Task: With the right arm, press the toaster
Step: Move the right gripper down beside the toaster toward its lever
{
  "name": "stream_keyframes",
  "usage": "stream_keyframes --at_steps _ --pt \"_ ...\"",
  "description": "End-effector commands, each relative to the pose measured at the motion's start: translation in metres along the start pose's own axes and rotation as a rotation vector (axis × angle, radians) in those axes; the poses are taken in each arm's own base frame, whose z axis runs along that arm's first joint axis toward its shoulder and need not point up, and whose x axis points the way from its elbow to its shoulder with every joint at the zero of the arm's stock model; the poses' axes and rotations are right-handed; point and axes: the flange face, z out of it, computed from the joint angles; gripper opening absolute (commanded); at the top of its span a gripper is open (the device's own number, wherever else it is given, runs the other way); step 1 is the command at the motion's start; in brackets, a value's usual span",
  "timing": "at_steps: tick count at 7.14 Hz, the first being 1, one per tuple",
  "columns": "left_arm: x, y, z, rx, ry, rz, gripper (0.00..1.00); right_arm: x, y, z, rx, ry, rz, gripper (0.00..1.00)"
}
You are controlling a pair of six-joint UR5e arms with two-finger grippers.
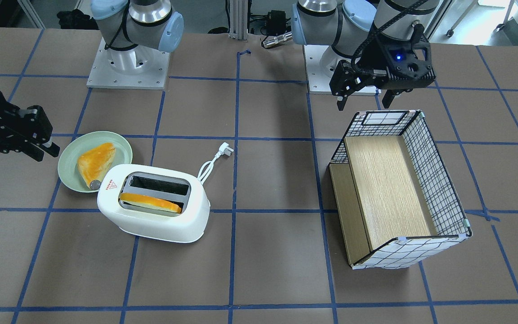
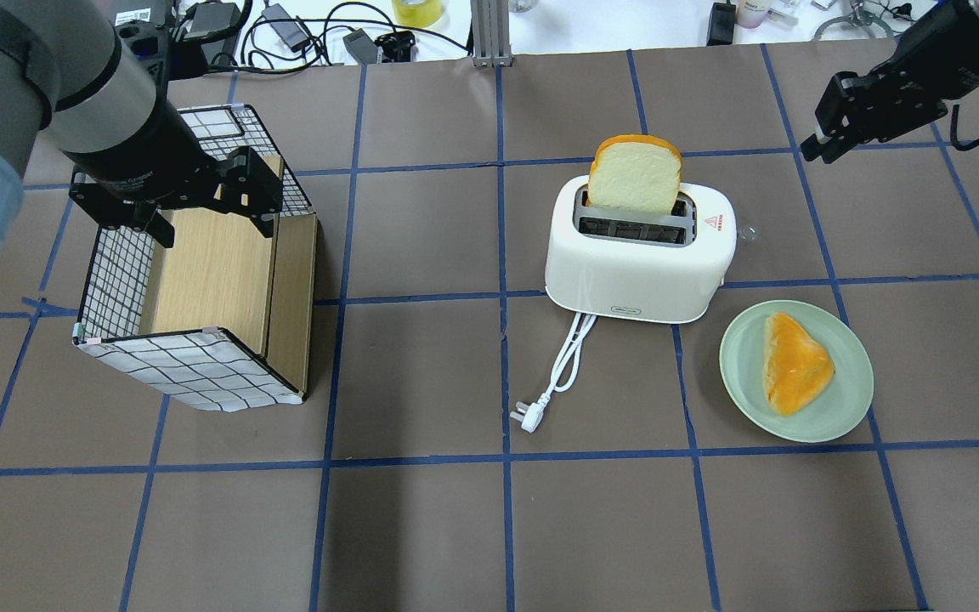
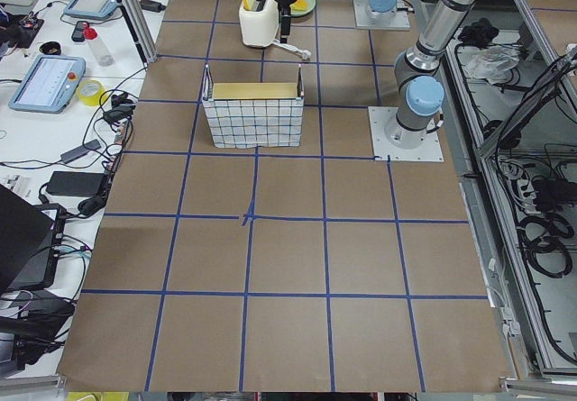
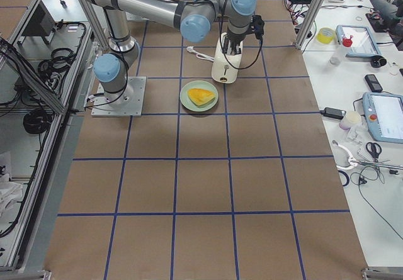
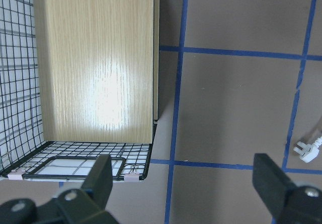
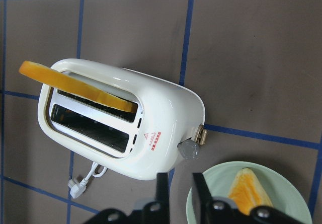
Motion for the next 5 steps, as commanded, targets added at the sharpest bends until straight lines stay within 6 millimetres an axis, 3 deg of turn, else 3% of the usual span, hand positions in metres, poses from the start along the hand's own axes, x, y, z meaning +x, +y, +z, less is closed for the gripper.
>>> stream_keyframes --at_steps 1,3,5 --pt "0.000 0.000 0.000 -0.001 0.000 0.000 1.00 0.021 -0.008 0.019 0.026 -0.127 0.018 0.00" --pt "0.000 0.000 0.000 0.001 0.000 0.000 1.00 0.035 0.006 0.053 0.028 -0.247 0.048 0.00" --pt "0.000 0.000 0.000 0.001 0.000 0.000 1.00 0.063 0.015 0.063 0.035 -0.273 0.041 0.00"
